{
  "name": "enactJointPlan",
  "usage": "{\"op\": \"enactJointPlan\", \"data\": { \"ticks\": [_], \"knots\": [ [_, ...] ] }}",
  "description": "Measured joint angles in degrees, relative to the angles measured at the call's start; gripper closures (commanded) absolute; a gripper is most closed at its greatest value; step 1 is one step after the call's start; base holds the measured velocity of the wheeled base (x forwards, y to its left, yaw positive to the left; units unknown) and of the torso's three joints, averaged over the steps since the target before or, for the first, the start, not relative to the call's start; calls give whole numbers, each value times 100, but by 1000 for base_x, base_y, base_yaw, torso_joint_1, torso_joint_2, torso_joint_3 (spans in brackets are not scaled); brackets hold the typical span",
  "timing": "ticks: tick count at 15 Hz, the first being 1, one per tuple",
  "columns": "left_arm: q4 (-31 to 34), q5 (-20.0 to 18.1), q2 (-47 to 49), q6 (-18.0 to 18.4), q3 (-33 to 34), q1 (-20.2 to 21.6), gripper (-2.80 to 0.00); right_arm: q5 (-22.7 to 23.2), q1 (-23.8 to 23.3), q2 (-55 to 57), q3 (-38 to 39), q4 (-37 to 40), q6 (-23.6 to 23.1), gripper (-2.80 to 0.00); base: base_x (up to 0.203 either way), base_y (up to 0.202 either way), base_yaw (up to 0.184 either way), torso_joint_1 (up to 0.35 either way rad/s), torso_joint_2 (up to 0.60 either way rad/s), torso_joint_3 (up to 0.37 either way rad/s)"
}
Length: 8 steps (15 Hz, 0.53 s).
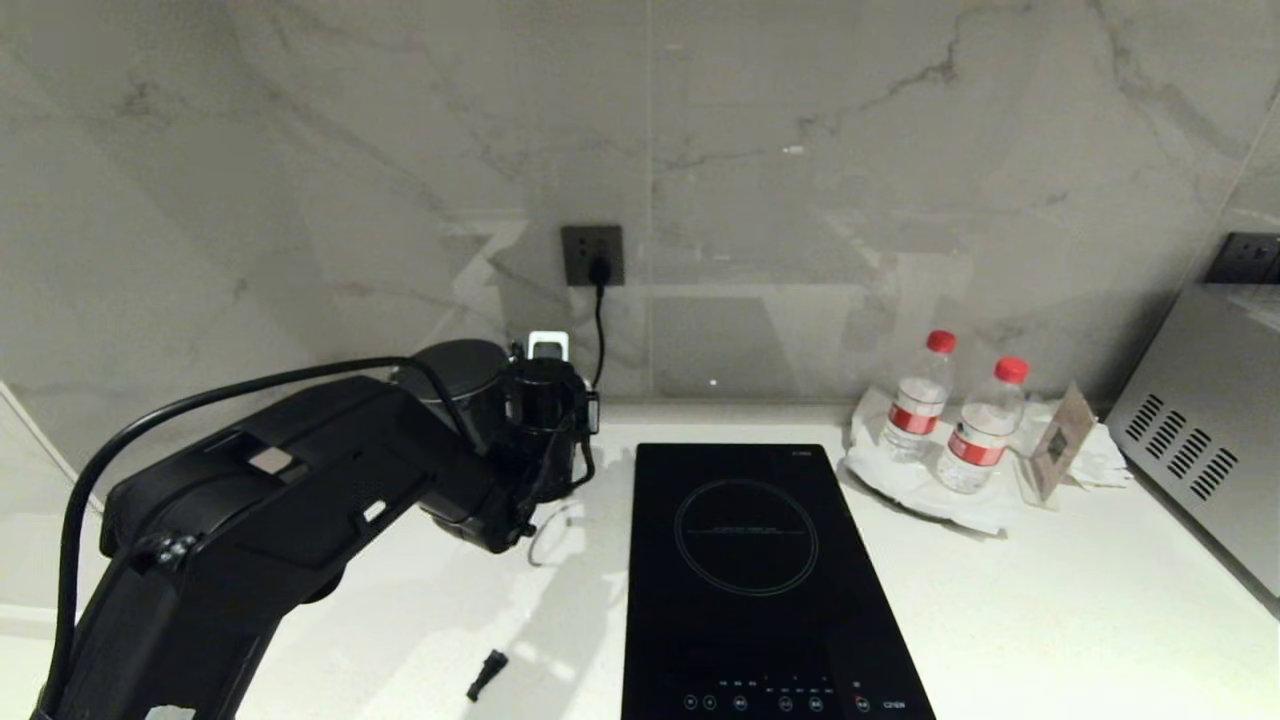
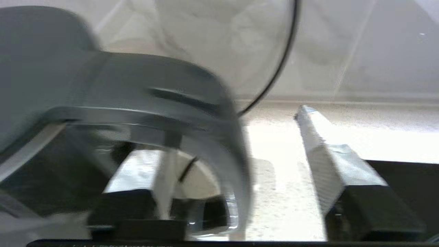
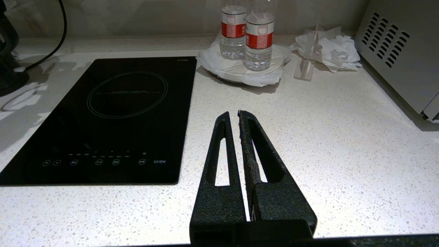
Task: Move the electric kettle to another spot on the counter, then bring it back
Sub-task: Place it on the power base
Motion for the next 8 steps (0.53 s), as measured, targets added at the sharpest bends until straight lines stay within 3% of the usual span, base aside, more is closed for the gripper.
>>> {"op": "enactJointPlan", "data": {
  "ticks": [8],
  "knots": [
    [-527,-72,-704,-159,1673,-119,-280,-1,0,0,0,-1,1,0,0,0,0,0,0,0]
  ]
}}
